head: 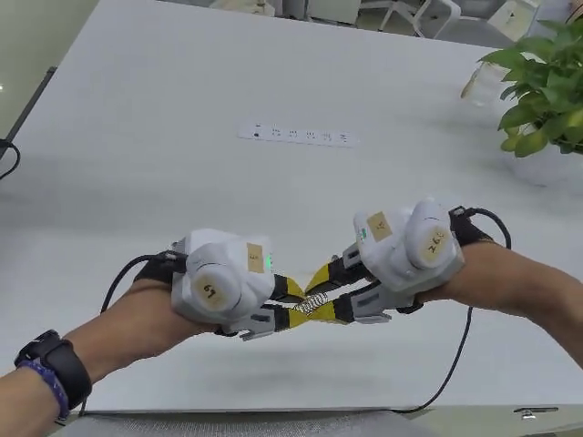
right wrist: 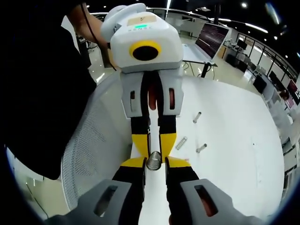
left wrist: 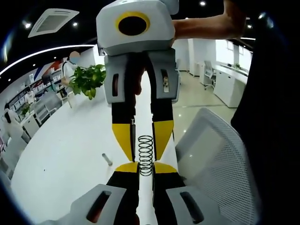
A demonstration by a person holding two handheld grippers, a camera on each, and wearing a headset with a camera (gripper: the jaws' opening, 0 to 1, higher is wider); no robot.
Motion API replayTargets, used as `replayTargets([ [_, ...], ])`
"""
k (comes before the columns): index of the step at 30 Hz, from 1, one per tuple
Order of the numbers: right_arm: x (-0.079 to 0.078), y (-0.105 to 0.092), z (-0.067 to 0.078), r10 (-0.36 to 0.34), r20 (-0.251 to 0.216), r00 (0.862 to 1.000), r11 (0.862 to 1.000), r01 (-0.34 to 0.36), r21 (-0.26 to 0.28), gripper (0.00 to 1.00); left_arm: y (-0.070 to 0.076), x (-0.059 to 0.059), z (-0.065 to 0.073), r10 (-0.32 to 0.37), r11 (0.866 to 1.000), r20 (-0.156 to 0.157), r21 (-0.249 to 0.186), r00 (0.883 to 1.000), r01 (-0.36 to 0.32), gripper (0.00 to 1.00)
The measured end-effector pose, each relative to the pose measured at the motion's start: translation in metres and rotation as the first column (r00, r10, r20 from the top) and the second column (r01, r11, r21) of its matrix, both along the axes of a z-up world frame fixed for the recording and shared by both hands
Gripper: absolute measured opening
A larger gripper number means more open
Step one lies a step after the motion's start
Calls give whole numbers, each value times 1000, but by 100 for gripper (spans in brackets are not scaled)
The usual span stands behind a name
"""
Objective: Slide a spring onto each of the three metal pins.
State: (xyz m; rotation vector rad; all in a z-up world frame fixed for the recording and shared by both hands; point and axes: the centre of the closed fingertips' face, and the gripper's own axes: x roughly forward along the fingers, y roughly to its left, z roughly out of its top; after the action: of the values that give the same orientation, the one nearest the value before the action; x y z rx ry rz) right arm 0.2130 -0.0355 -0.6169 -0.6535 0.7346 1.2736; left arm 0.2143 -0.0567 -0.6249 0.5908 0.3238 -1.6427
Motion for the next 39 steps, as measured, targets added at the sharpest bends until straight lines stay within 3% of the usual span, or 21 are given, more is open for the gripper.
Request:
replayTargets([
  [4, -1, 2, 0, 12, 2, 1000, 1000, -12, -2, 12, 0, -1, -3, -1, 1000, -12, 13, 1000, 1, 2],
  [7, -5, -1, -9, 43, 3, 999, 998, -43, -51, 10, 0, -2, -4, -2, 1000, -21, 17, 1000, 3, 2],
  [17, -5, 2, -10, 43, 0, 999, 998, -43, -43, 9, 0, -4, -12, -11, 999, -30, 40, 999, 12, 1],
  [31, -3, 2, -16, 13, -13, 1000, 999, -14, -38, 8, -2, -2, -19, 13, 1000, -68, 12, 998, -13, 3],
  [35, -1, 4, -19, 15, -13, 1000, 999, -16, -42, 8, 5, 2, -27, 46, 998, -60, 34, 997, -44, 8],
  [39, 2, 6, -20, 16, -9, 1000, 999, -17, -43, 8, 19, 5, -34, 91, 995, -75, 49, 993, -88, 17],
])
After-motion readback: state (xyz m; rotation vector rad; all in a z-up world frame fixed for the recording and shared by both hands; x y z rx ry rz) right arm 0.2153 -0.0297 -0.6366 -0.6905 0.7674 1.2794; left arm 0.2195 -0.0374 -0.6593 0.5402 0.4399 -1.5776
